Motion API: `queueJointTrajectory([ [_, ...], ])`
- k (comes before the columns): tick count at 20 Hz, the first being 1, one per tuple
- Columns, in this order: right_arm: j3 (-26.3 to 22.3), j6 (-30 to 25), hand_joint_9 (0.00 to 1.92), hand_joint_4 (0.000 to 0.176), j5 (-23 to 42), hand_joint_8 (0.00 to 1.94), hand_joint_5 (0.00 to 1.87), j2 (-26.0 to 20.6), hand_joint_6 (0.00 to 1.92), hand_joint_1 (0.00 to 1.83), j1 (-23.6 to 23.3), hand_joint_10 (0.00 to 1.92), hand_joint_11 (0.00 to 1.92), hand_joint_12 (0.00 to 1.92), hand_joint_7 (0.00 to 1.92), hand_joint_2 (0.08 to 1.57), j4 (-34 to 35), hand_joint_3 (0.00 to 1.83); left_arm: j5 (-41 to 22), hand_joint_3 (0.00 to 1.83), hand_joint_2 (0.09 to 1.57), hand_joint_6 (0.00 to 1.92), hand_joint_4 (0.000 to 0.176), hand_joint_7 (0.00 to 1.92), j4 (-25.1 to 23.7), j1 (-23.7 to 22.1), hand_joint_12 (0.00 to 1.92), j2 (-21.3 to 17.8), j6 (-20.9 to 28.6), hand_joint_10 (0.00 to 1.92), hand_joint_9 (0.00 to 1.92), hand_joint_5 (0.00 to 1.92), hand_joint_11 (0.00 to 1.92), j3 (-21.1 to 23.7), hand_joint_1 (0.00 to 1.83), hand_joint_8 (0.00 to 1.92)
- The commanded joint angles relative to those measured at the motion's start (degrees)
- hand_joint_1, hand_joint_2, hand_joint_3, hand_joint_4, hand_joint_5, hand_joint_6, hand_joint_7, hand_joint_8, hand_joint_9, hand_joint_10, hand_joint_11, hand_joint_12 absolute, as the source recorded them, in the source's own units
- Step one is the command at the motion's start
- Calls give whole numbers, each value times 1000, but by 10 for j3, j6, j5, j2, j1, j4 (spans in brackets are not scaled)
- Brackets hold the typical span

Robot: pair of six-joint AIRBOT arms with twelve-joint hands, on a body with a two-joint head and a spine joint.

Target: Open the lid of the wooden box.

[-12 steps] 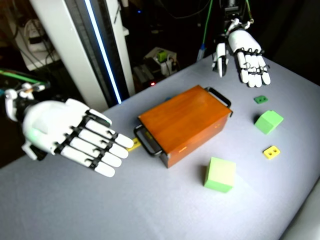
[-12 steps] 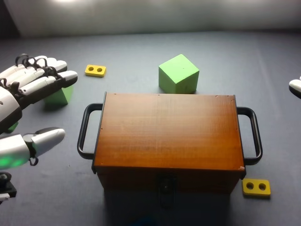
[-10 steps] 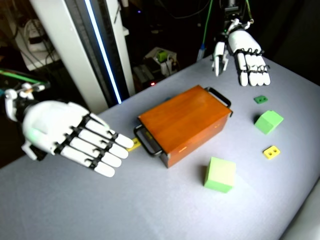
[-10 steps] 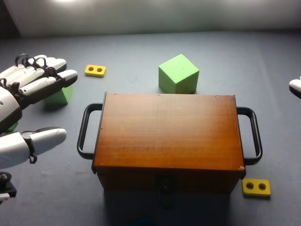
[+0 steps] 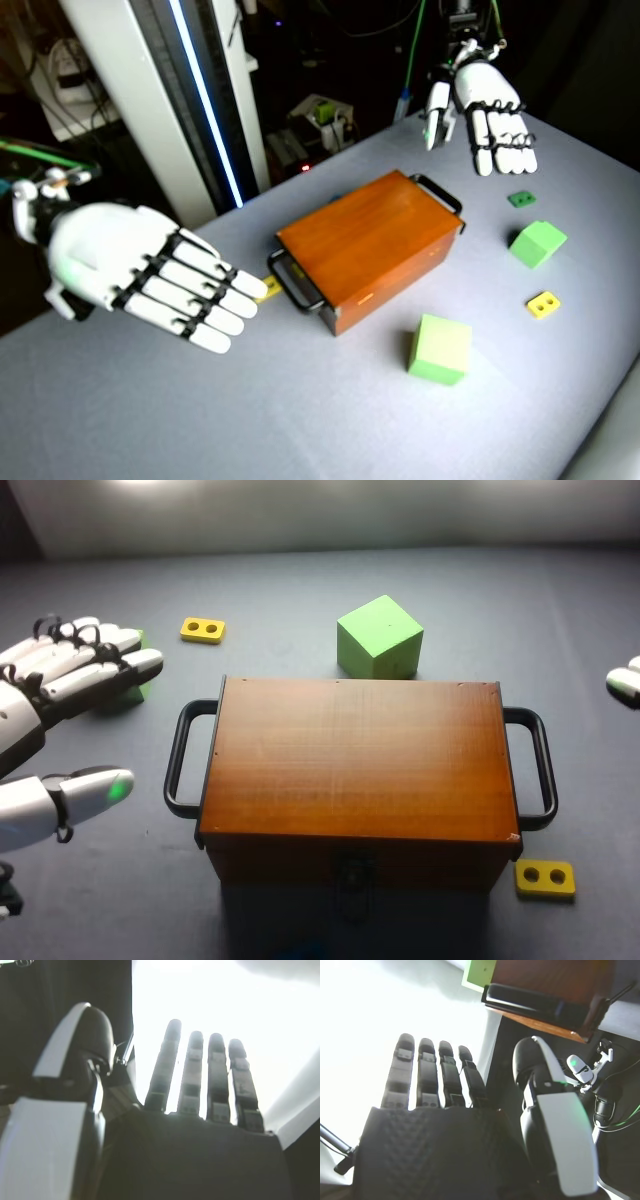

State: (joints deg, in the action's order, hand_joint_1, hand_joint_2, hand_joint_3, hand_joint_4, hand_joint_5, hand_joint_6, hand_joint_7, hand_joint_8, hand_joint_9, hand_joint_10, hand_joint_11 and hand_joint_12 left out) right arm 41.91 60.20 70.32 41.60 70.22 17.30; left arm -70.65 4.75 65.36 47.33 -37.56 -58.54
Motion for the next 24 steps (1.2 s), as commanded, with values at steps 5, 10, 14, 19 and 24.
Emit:
queueJointTrajectory([
  [5, 10, -6, 0, 0, 33, 0, 49, 12, 19, 450, -2, 0, 0, 0, 0, 1378, -4, 2, -48, 0, 1388, 0, 3, 21, 12, 15, 0, -9, 6, 0, 0, 152, 0, 4, 258, 0],
  [10, 19, -10, 0, 0, 0, 0, 51, 25, 13, 498, -8, 0, 0, 0, 0, 1383, -7, 3, -17, 0, 1383, 11, 0, 57, -6, 20, 0, -5, 20, 0, 0, 170, 0, 4, 267, 11],
  [14, 24, -11, 0, 0, -20, 0, 49, 31, 7, 513, -16, 0, 0, 0, 0, 1375, -14, 0, 4, 0, 1384, 3, 0, 34, -20, 22, 0, 1, 30, 0, 0, 165, 0, 3, 216, 0],
  [19, 33, -15, 0, 0, -49, 0, 58, 44, 5, 529, -29, 0, 26, 17, 0, 1375, -25, 0, 20, 2, 1389, 5, 0, 42, -31, 25, 0, 10, 41, 0, 0, 180, 0, 1, 227, 2],
  [24, 43, -15, 3, 0, -77, 3, 65, 57, 3, 503, -42, 1, 0, 148, 27, 1379, -29, 0, 37, 5, 1412, 1, 0, 0, -44, 25, 0, 23, 56, 0, 0, 129, 0, -6, 124, 0],
])
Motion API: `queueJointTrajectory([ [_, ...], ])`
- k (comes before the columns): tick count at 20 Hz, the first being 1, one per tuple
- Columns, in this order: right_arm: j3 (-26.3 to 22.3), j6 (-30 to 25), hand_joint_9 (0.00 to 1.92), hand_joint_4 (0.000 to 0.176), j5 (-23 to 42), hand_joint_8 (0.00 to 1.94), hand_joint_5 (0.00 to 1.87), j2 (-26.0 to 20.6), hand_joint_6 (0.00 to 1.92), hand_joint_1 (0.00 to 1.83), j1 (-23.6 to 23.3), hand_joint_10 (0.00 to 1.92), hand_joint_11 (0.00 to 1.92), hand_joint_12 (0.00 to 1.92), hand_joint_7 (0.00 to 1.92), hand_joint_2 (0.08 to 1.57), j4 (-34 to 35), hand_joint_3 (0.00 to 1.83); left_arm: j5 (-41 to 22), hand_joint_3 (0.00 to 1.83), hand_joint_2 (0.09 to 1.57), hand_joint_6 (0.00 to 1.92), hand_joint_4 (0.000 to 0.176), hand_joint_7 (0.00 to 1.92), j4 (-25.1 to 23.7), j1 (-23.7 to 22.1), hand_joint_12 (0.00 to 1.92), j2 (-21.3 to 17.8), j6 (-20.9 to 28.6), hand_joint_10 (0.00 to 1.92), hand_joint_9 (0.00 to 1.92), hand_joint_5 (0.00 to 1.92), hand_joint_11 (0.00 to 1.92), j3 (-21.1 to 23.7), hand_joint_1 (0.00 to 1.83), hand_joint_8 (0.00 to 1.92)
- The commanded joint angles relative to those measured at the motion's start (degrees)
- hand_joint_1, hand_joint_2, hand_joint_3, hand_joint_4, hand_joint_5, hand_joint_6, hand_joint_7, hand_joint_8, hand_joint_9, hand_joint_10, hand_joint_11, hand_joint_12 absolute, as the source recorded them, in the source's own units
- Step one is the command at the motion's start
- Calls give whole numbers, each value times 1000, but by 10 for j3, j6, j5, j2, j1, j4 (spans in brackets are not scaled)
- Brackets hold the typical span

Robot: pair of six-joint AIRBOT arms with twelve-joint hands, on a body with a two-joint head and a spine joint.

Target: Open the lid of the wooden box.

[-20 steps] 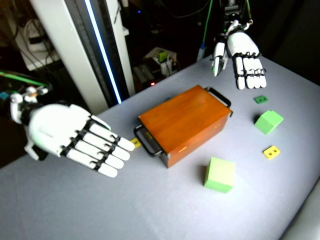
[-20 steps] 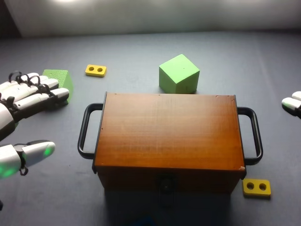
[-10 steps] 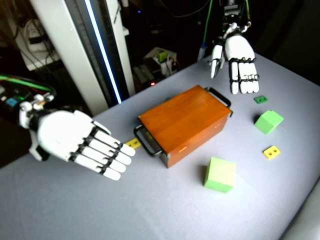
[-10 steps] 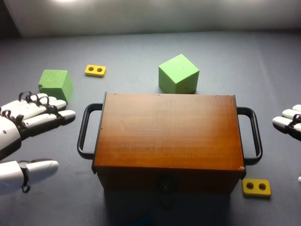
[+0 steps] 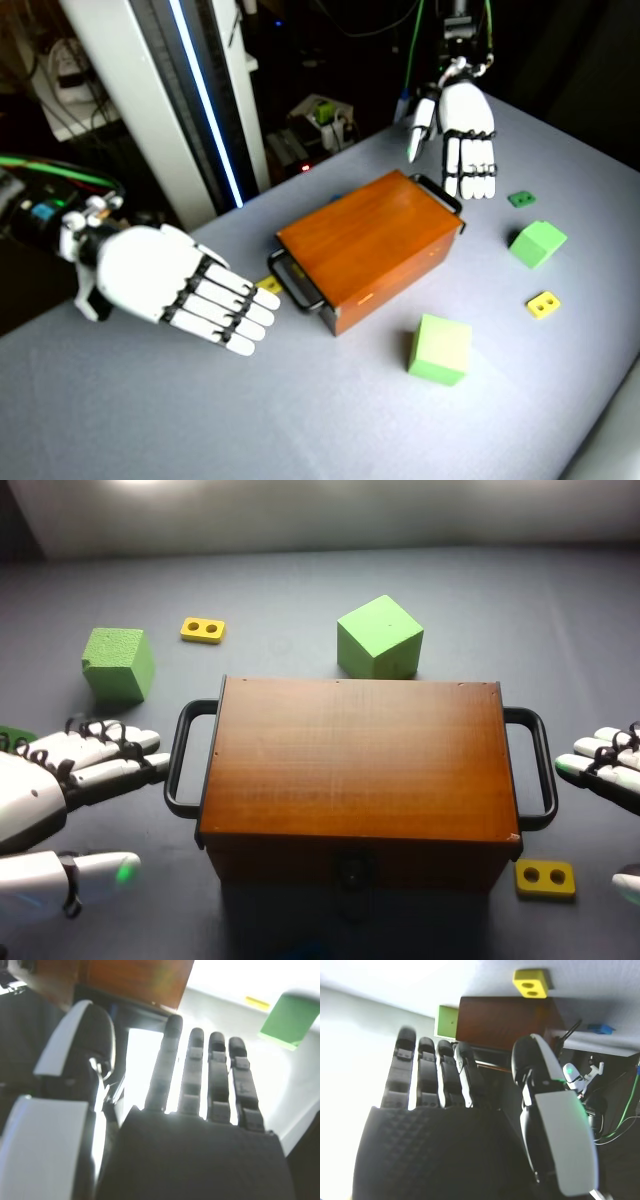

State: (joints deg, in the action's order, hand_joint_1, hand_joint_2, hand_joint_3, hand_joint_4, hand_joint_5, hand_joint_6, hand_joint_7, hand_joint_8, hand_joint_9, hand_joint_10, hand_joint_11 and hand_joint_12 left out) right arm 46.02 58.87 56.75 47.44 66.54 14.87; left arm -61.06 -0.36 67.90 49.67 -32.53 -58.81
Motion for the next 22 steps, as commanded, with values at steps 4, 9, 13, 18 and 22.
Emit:
queueJointTrajectory([
  [4, 13, -2, 0, 0, 32, 2, 45, 13, 1, 496, -23, 0, 0, 47, 23, 1380, -13, 0, -49, 0, 1402, 3, 0, 0, 0, -1, 0, 9, 14, 0, 0, 141, 0, -9, 139, 0],
  [9, 25, -2, 0, 0, 7, 1, 71, 31, 5, 525, -41, 0, 0, 0, 20, 1379, -23, 0, -40, 1, 1404, 4, 0, 0, -7, -4, 0, 21, 23, 0, 0, 120, 0, -18, 123, 0],
  [13, 29, -3, 0, 0, -2, 0, 60, 38, 1, 499, -46, 0, 0, 0, 1, 1380, -26, 0, -32, 1, 1406, 4, 0, 0, -14, -10, 0, 30, 27, 0, 0, 126, 0, -24, 101, 0],
  [18, 29, -15, 0, 0, 5, 0, 23, 36, 2, 449, -50, 0, 0, 0, 0, 1391, -37, 3, -48, 6, 1430, 0, 18, 0, -21, -12, 0, 32, 37, 0, 0, 52, 0, -25, 67, 0],
  [22, 23, -28, 0, 0, 41, 0, 38, 27, 6, 443, -50, 0, 0, 0, 0, 1390, -45, 0, -73, 5, 1438, 2, 17, 0, -27, -15, 0, 27, 38, 0, 0, 33, 0, -19, 60, 0],
])
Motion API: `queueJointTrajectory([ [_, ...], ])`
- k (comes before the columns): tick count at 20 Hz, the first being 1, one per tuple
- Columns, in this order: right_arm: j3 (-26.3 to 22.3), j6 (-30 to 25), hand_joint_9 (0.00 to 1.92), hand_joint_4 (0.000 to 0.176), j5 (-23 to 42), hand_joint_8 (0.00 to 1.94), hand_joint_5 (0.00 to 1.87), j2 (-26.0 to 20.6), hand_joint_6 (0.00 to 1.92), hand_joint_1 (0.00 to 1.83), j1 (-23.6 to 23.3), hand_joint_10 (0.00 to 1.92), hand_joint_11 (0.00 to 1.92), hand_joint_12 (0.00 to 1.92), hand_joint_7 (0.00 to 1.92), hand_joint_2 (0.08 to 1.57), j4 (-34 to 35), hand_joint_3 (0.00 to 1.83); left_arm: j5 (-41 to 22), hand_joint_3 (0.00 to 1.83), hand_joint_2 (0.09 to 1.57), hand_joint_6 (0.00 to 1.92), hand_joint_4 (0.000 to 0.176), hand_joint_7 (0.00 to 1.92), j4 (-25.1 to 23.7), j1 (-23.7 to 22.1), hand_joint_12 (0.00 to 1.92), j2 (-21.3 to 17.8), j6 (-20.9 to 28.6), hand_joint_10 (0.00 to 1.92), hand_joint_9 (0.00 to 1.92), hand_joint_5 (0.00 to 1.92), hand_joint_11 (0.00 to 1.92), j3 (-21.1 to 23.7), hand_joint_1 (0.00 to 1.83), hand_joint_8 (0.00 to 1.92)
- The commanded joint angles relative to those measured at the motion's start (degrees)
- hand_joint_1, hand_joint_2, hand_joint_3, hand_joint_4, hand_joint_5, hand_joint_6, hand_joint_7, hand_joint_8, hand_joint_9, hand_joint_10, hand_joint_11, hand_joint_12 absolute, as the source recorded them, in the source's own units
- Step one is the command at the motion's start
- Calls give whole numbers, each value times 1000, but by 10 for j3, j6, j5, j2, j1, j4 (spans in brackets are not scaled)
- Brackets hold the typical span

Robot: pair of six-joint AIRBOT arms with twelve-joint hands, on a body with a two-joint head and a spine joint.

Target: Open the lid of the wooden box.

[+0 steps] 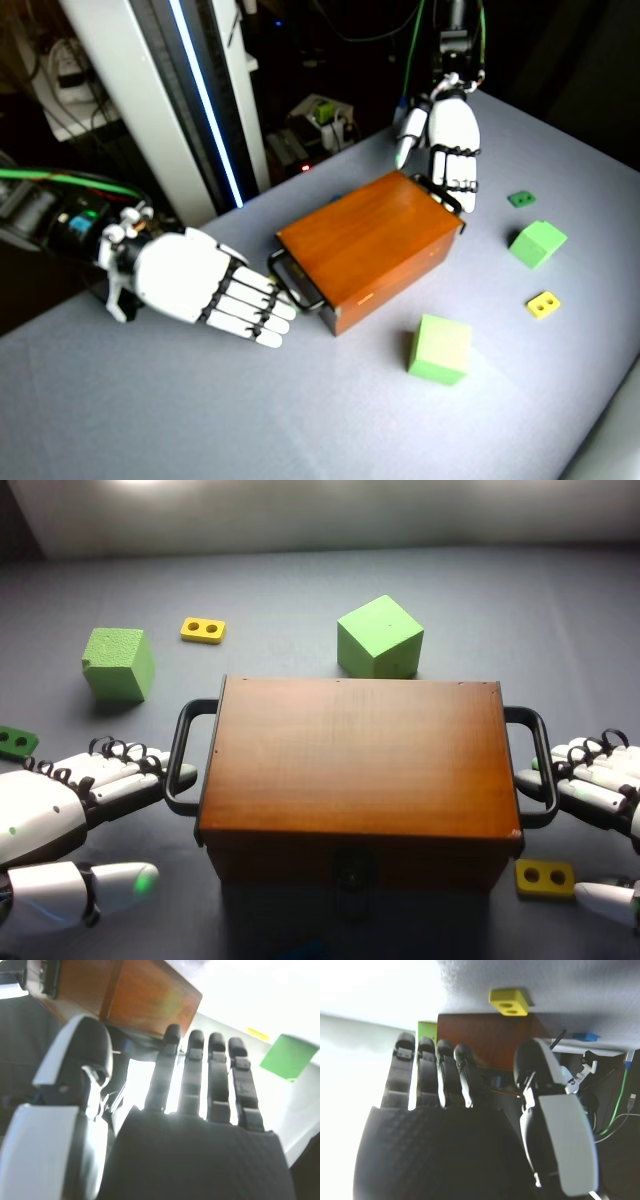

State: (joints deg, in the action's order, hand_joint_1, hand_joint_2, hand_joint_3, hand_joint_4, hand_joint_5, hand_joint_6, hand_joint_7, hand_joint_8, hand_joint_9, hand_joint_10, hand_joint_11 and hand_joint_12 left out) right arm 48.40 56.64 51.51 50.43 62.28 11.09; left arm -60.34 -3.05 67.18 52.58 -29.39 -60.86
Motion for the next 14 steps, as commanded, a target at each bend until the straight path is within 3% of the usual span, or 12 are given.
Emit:
queueJointTrajectory([
  [1, -4, -7, 0, 0, 103, 0, 37, -6, 5, 446, -7, 0, 0, 0, 0, 1386, -8, 0, -88, 4, 1436, 3, 16, 0, 0, -8, 0, -6, 6, 0, 0, 35, 0, 4, 59, 0],
  [2, -7, -8, 0, 0, 114, 0, 46, -9, 7, 460, -7, 0, 0, 0, 0, 1382, -9, 0, -97, 4, 1439, 1, 21, 0, 0, -8, 0, -10, 3, 0, 0, 33, 0, 7, 35, 0],
  [3, -10, -8, 0, 0, 124, 0, 16, -12, 0, 437, -7, 0, 0, 0, 0, 1386, -10, 0, -104, 6, 1449, 2, 3, 0, 0, -9, 0, -15, -3, 0, 0, 32, 0, 10, 16, 0],
  [7, -16, -9, 0, 0, 162, 0, 0, -24, 0, 387, -5, 0, 0, 0, 0, 1397, -10, 5, -131, 4, 1453, 10, 0, 0, 2, -13, 0, -30, -14, 0, 0, 58, 0, 17, 10, 0],
  [8, -16, -9, 0, 0, 173, 0, 0, -27, 0, 389, -5, 0, 0, 0, 0, 1400, -10, 5, -137, 0, 1443, 20, 0, 0, 4, -18, 0, -34, -20, 0, 0, 103, 0, 18, 136, 0],
  [10, -15, -9, 0, 0, 190, 0, 0, -30, 0, 362, -5, 0, 0, 0, 0, 1402, -6, 5, -142, 0, 1442, 19, 0, 0, 7, -31, 0, -39, -32, 0, 0, 107, 0, 17, 158, 0],
  [13, -7, -8, 0, 0, 212, 0, 0, -30, 0, 343, -5, 0, 0, 0, 0, 1398, 10, 1, -141, 0, 1431, 17, 11, 0, 8, -60, 0, -39, -45, 0, 0, 120, 0, 7, 134, 0],
  [14, -5, -5, 0, 0, 220, 0, 0, -30, 0, 330, -7, 0, 0, 0, 0, 1397, 16, 0, -139, 0, 1433, 10, 23, 0, 7, -72, 0, -39, -50, 0, 0, 111, 0, 4, 106, 0],
])
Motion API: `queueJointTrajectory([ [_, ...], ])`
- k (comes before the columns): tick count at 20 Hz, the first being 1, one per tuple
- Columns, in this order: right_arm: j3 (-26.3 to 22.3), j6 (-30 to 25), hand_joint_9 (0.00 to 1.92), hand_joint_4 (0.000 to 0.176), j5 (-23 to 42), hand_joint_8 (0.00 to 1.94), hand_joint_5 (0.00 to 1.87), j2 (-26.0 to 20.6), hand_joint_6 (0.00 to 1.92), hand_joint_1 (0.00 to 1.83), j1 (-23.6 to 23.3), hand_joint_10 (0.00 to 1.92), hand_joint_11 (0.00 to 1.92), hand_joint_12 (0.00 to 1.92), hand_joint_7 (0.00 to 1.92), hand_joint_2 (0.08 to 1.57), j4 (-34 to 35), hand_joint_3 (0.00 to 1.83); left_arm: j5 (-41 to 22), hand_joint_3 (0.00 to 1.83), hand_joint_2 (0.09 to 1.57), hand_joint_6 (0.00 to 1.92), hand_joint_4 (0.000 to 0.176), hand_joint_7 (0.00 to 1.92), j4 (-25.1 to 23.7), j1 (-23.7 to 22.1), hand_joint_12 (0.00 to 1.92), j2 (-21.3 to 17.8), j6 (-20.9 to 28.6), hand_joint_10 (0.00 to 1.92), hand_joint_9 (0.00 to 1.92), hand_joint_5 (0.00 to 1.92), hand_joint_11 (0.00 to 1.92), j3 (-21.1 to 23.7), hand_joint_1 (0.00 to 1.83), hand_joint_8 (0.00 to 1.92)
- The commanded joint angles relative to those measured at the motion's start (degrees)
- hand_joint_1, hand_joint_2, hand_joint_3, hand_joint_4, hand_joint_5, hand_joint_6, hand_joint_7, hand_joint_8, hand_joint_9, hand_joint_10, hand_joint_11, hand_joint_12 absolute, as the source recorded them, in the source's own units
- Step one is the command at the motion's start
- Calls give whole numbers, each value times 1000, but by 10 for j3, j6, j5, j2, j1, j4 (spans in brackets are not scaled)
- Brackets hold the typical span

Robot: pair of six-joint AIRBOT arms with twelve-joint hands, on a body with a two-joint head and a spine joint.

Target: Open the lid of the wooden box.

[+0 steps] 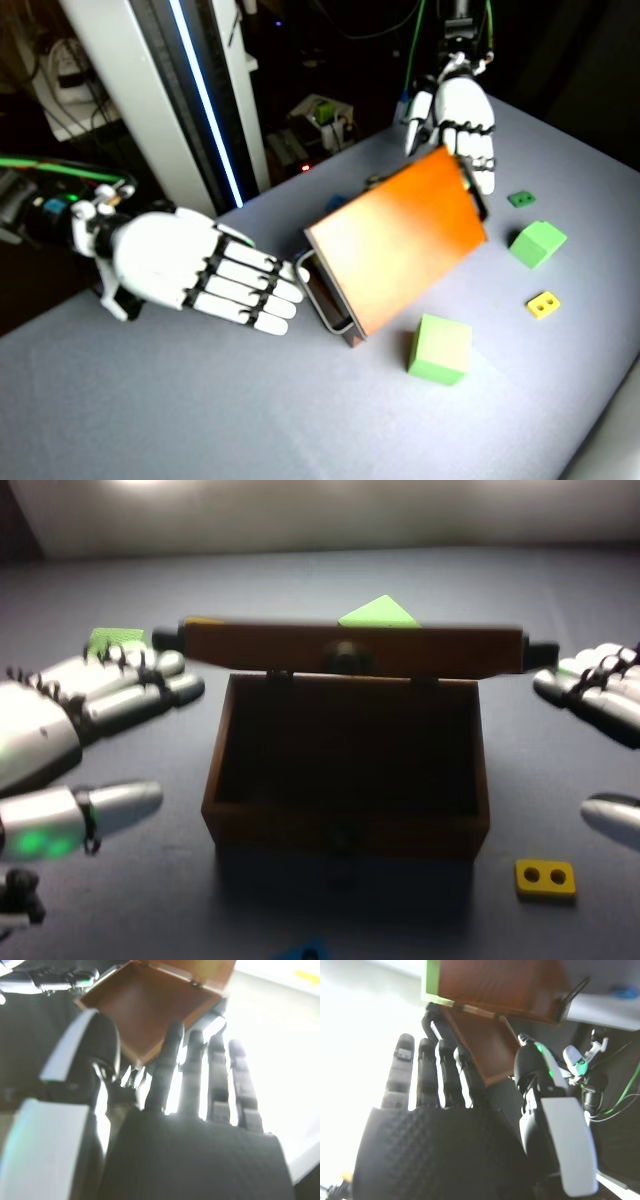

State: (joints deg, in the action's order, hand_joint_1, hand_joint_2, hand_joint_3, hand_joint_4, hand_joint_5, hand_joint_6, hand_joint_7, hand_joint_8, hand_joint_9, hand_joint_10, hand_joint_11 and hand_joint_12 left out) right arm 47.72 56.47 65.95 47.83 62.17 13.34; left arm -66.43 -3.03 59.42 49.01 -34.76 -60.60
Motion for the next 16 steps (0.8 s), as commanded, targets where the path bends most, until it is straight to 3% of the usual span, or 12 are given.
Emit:
queueJointTrajectory([
  [1, 3, 2, 0, 0, 84, 0, 0, -4, 0, 334, -11, 0, 0, 0, 0, 1407, 0, 4, -71, 0, 1433, 14, 12, 0, 4, -13, 0, 0, -3, 0, 0, 130, 0, -3, 143, 0],
  [2, 5, 5, 0, 0, 87, 0, 0, -2, 0, 327, -14, 0, 0, 0, 0, 1397, 4, 0, -70, 0, 1431, 18, 0, 0, 3, -22, 0, 3, -4, 0, 0, 150, 0, -8, 159, 0],
  [6, 23, 10, 0, 0, 92, 0, 0, 11, 0, 300, -39, 0, 0, 0, 0, 1397, 15, 1, -63, 0, 1428, 9, 0, 0, 7, -54, 0, 15, -7, 0, 0, 156, 0, -28, 186, 0],
  [7, 26, 12, 0, 0, 94, 0, 0, 13, 0, 374, -43, 0, 0, 0, 0, 1402, 19, 2, -60, 0, 1417, 21, 0, 26, 7, -62, 0, 18, -8, 0, 0, 194, 0, -32, 302, 8],
  [10, 36, 16, 0, 0, 94, 0, 0, 18, 0, 449, -53, 0, 10, 5, 0, 1387, 32, 0, -42, 0, 1410, 21, 0, 13, 5, -90, 0, 30, -9, 0, 0, 204, 0, -47, 363, 1],
  [11, 40, 18, 0, 0, 94, 0, 0, 20, 0, 556, -57, 0, 7, 9, 0, 1392, 39, 0, -36, 0, 1404, 14, 0, 2, 4, -99, 0, 36, -9, 0, 0, 205, 0, -53, 319, 0],
  [16, 36, 20, 0, 0, 114, 0, 0, 18, 0, 534, -60, 0, 0, 0, 0, 1424, 48, 8, -66, 0, 1383, 1, 0, 5, 14, -98, 0, 39, -9, 0, 0, 206, 0, -52, 400, 0],
])
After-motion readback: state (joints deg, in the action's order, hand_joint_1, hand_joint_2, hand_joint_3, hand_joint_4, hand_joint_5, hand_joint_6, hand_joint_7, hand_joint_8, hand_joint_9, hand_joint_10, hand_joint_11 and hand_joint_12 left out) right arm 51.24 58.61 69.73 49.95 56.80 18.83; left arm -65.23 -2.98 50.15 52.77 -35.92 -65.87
